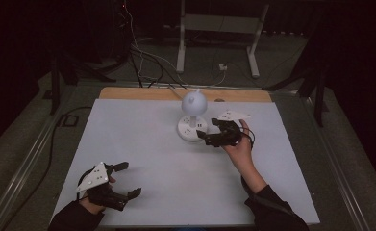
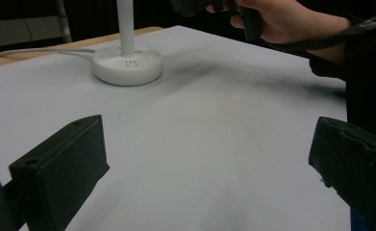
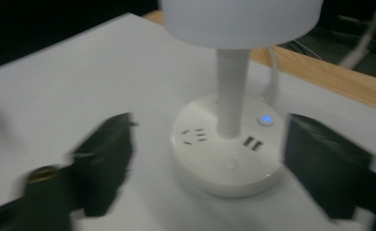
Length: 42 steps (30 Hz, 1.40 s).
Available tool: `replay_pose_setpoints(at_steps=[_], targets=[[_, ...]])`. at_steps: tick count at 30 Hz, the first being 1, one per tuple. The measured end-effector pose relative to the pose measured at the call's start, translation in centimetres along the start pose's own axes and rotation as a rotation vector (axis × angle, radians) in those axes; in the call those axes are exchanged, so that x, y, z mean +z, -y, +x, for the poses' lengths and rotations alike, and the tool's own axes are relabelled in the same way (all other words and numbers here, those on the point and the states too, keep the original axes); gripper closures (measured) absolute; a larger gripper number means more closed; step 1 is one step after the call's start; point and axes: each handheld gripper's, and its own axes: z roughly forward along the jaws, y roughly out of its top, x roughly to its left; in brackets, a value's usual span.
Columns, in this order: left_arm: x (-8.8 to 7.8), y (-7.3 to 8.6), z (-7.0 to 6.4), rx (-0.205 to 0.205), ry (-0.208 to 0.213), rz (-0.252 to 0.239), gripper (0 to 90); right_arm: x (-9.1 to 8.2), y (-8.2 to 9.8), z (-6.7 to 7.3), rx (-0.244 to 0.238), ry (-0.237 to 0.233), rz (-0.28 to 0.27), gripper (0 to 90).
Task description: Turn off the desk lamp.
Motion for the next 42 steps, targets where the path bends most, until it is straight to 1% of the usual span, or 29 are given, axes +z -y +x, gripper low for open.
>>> replay_pose_setpoints(at_steps=[1,3,4,5,6,7,8,10,12,13,15,16,19,20,21,22,25,26,27,28,30,31,32,33,35,36,38,40,42], targets=[[0.0,0.0,0.0,0.0,0.0,0.0,0.4,-0.3,0.1,0.0,-0.002,-0.008,0.001,11.7],[0.1,0.0,0.1,-0.006,0.002,-0.003,0.4,-0.9,0.4,-0.1,0.006,-0.036,-0.002,5.4],[0.1,0.0,0.1,-0.005,0.0,-0.001,0.4,-1.1,0.6,-0.1,0.006,-0.041,0.003,3.0],[0.1,0.0,0.2,-0.006,0.0,-0.001,0.4,-1.1,0.6,-0.1,0.006,-0.041,0.003,3.0],[0.1,0.0,0.3,-0.007,0.0,-0.002,0.4,-1.6,1.0,-0.2,-0.017,-0.059,0.022,2.2],[0.2,0.0,0.3,-0.009,0.002,-0.006,0.4,-1.9,1.2,-0.2,-0.031,-0.054,0.029,0.9],[0.2,0.0,0.3,-0.008,0.005,-0.006,0.4,-1.9,1.2,-0.2,-0.031,-0.054,0.029,0.9],[0.3,0.0,0.3,-0.006,0.002,0.001,0.4,-2.9,2.1,-0.3,-0.026,-0.08,-0.01,0.0],[0.3,0.0,0.3,-0.008,0.002,0.003,0.4,-3.5,2.7,-0.2,-0.028,-0.084,-0.021,0.0],[0.3,0.1,0.3,-0.011,0.003,0.0,0.4,-3.8,3.1,-0.1,-0.03,-0.081,-0.015,0.0],[0.2,0.1,0.2,-0.007,0.001,0.004,0.4,-4.3,3.7,0.1,-0.028,-0.096,0.011,0.0],[0.0,0.1,0.1,0.0,-0.003,0.007,0.4,-4.6,4.0,0.2,-0.033,-0.097,0.017,0.0],[-0.2,0.1,0.0,0.0,-0.005,-0.002,0.4,-5.2,4.6,0.6,-0.051,-0.098,0.029,0.0],[-0.3,0.1,-0.1,0.001,-0.005,-0.004,0.4,-5.9,5.2,1.0,-0.064,-0.089,0.042,0.0],[-0.3,0.1,-0.1,-0.001,-0.004,-0.003,0.4,-5.9,5.2,1.0,-0.064,-0.089,0.042,0.0],[-0.3,0.1,-0.1,-0.002,-0.002,-0.002,0.4,-6.7,5.8,1.3,-0.07,-0.084,0.049,0.0],[-0.2,0.1,0.1,-0.006,0.005,-0.007,0.4,-7.5,6.6,1.4,-0.066,-0.08,0.051,0.0],[-0.1,0.1,0.1,-0.004,0.005,-0.003,0.4,-8.3,7.4,1.5,-0.064,-0.073,0.054,0.0],[-0.1,0.1,0.1,-0.002,0.006,-0.002,0.4,-8.6,7.9,1.5,-0.061,-0.073,0.061,0.0],[-0.1,0.1,0.0,-0.001,0.005,-0.001,0.4,-8.6,7.9,1.5,-0.061,-0.073,0.061,0.0],[-0.1,0.1,0.0,-0.003,0.005,-0.003,0.4,-9.5,9.2,1.4,-0.052,-0.074,0.09,0.0],[-0.1,0.1,0.0,-0.003,0.005,-0.003,0.4,-9.5,9.2,1.4,-0.052,-0.074,0.09,0.0],[-0.1,0.1,-0.1,-0.002,0.003,0.0,0.4,-10.0,10.0,1.2,-0.038,-0.07,0.102,0.0],[-0.1,0.1,-0.1,0.001,0.002,0.003,0.4,-10.0,10.0,1.2,-0.038,-0.07,0.102,0.0],[-0.1,0.1,0.0,0.0,0.003,0.001,0.4,-10.7,11.0,1.1,-0.033,-0.065,0.114,0.0],[-0.1,0.1,0.0,-0.002,0.003,-0.001,0.4,-10.7,11.0,1.1,-0.033,-0.065,0.114,0.0],[-0.1,0.1,0.0,-0.001,0.001,0.002,0.4,-11.5,11.8,0.9,-0.024,-0.065,0.125,0.0],[-0.1,0.1,0.0,-0.001,0.001,0.003,0.4,-11.7,12.1,0.8,-0.023,-0.062,0.13,0.0],[-0.2,0.1,0.0,-0.001,0.002,-0.002,0.4,-12.2,12.9,0.7,-0.033,-0.044,0.153,0.0]])
